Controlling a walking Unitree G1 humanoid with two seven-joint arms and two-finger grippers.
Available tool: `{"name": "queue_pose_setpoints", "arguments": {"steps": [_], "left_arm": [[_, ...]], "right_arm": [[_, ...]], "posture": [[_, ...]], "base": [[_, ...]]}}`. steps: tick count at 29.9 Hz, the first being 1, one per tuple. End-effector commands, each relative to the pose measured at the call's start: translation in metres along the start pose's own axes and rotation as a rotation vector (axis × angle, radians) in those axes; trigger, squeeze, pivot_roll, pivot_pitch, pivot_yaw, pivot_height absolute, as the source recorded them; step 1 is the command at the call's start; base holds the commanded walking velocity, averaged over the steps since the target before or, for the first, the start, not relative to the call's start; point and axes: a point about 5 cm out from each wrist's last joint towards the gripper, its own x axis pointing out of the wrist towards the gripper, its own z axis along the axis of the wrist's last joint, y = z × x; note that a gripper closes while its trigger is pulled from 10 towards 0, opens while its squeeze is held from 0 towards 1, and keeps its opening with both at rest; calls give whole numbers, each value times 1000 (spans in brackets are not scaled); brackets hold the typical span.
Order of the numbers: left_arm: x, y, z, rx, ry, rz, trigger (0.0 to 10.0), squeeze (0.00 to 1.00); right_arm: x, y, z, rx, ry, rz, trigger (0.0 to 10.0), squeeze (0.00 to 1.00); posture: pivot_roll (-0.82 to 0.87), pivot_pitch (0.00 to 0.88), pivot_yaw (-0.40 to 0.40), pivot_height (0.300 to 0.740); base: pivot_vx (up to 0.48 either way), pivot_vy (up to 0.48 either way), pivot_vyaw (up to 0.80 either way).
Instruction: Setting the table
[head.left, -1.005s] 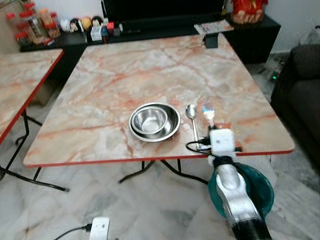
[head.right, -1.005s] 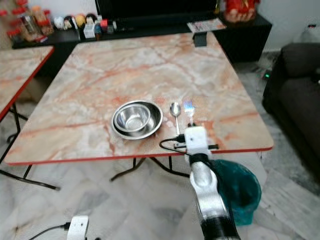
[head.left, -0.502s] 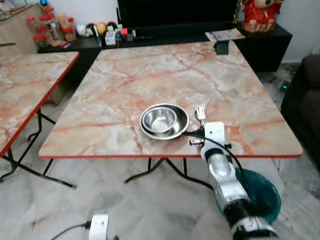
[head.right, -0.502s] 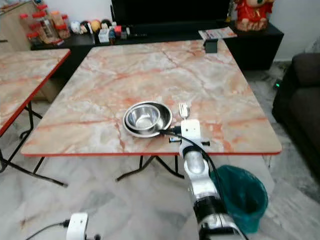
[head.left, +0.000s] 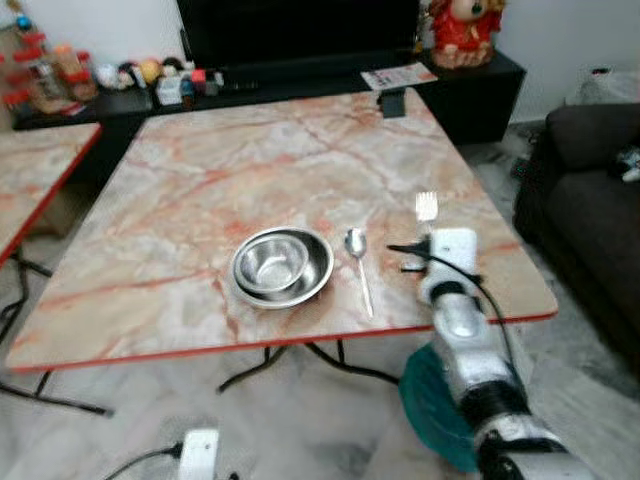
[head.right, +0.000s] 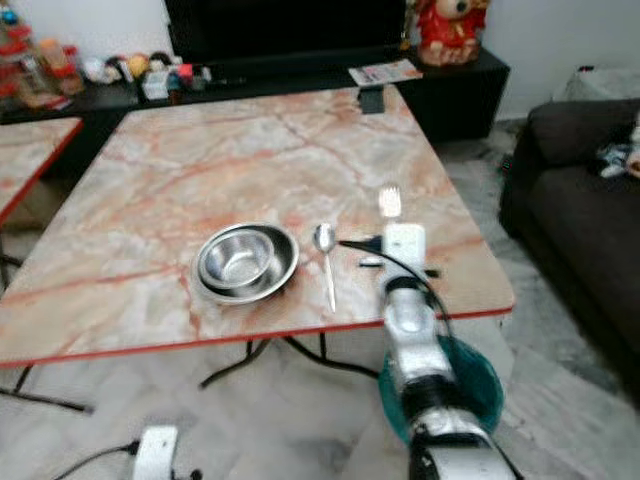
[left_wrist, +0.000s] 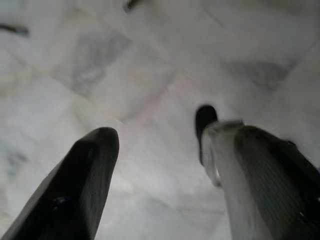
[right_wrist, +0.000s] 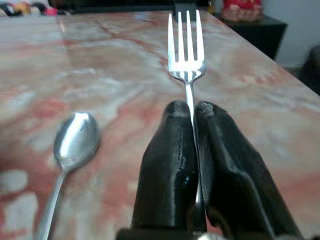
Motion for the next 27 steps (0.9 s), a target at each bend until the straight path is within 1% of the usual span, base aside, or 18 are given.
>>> {"name": "queue_pose_setpoints", "arguments": {"steps": [1, 5, 7, 13, 16, 18, 21, 26, 27], "left_arm": [[0, -1, -3, -12, 7, 3, 10000, 0], [-1, 0, -5, -16, 10, 8, 10000, 0], [-1, 1, -5, -19, 11, 11, 10000, 0], [-1, 1, -6, -19, 12, 10, 10000, 0], [-1, 1, -7, -18, 12, 10, 10000, 0], [-2, 2, -7, -18, 15, 10, 10000, 0], [-2, 3, -8, -17, 17, 7, 10000, 0], [-2, 3, -8, -7, 19, 3, 10000, 0], [-2, 3, -8, -2, 20, 2, 10000, 0]], "right_arm": [[1, -6, -1, -3, 2, -6, 10000, 0], [0, 3, 1, -47, -18, 49, 10000, 0], [-1, 5, 0, -52, -18, 55, 10000, 0], [-2, 7, -2, -3, -16, 59, 10000, 0], [-2, 7, -2, 0, -15, 60, 10000, 0], [-10, 4, -14, -37, 14, 61, 10000, 0], [-16, -6, -29, -35, 89, -9, 10000, 0], [-18, -7, -34, -24, 124, -5, 10000, 0], [-19, -6, -36, -2, 138, -1, 10000, 0]], "posture": [[-55, 23, 70, 740], [-47, 24, 68, 740], [-45, 24, 68, 740], [-43, 27, 69, 740], [-43, 27, 69, 740], [-44, 29, 70, 740], [-46, 25, 73, 740], [-50, 21, 76, 740], [-50, 20, 78, 740]], "base": [[300, 0, 0], [296, 0, 0], [274, 0, 488], [0, 0, 84], [0, 0, 0], [0, 0, 0], [0, 0, 0], [0, 0, 0], [0, 0, 0]]}}
